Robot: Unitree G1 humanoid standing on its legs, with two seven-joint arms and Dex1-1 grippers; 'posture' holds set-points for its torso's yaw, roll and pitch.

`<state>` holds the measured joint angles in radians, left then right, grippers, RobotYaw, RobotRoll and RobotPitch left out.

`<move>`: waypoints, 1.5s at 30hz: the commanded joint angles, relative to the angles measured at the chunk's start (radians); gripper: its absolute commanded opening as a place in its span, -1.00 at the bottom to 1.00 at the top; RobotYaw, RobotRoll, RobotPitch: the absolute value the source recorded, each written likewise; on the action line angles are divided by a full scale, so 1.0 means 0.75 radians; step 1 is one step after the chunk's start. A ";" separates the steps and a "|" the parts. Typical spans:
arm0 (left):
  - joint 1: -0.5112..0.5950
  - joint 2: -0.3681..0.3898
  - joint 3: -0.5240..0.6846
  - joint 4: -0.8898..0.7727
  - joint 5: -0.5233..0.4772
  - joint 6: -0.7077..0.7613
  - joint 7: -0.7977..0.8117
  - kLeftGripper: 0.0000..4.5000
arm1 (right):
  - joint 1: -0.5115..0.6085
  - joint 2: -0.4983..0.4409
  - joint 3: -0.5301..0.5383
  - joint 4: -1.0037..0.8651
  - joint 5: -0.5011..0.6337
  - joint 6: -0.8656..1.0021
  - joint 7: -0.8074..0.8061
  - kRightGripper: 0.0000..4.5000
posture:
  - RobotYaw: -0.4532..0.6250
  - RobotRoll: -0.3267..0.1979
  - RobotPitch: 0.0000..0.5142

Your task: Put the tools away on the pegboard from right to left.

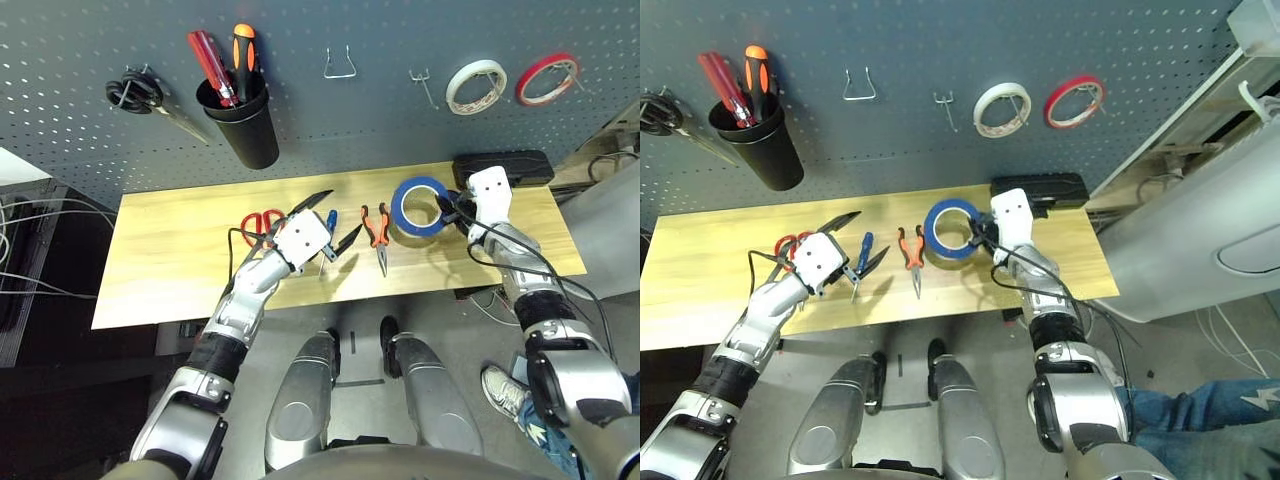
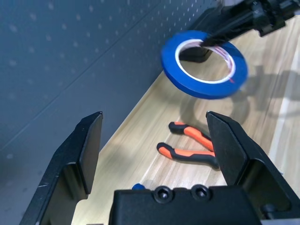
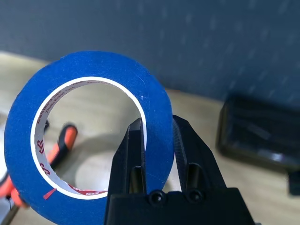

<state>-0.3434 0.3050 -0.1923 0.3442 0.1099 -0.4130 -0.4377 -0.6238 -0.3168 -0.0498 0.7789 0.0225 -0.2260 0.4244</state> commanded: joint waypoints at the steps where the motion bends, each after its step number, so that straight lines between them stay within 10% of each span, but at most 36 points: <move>1: 0.000 -0.001 0.001 -0.016 -0.006 0.010 -0.013 1.00 | -0.012 0.007 0.023 -0.019 -0.030 -0.144 -0.013 -0.67 | 0.03 0.25 -0.18; 26: -0.090 -0.011 0.035 0.055 0.003 -0.032 0.052 1.00 | -0.022 -0.070 0.117 -0.155 -0.293 -0.764 -0.228 -0.67 | 0.02 0.25 -0.13; 45: -0.111 -0.015 0.032 0.093 0.005 -0.047 0.056 1.00 | -0.207 -0.045 0.007 0.000 -0.276 -0.610 -0.528 -0.67 | 0.01 0.25 -0.12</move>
<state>-0.4322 0.2949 -0.1671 0.3965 0.1057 -0.4419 -0.3948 -0.7762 -0.3628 -0.0422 0.7467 -0.1930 -0.7031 0.0429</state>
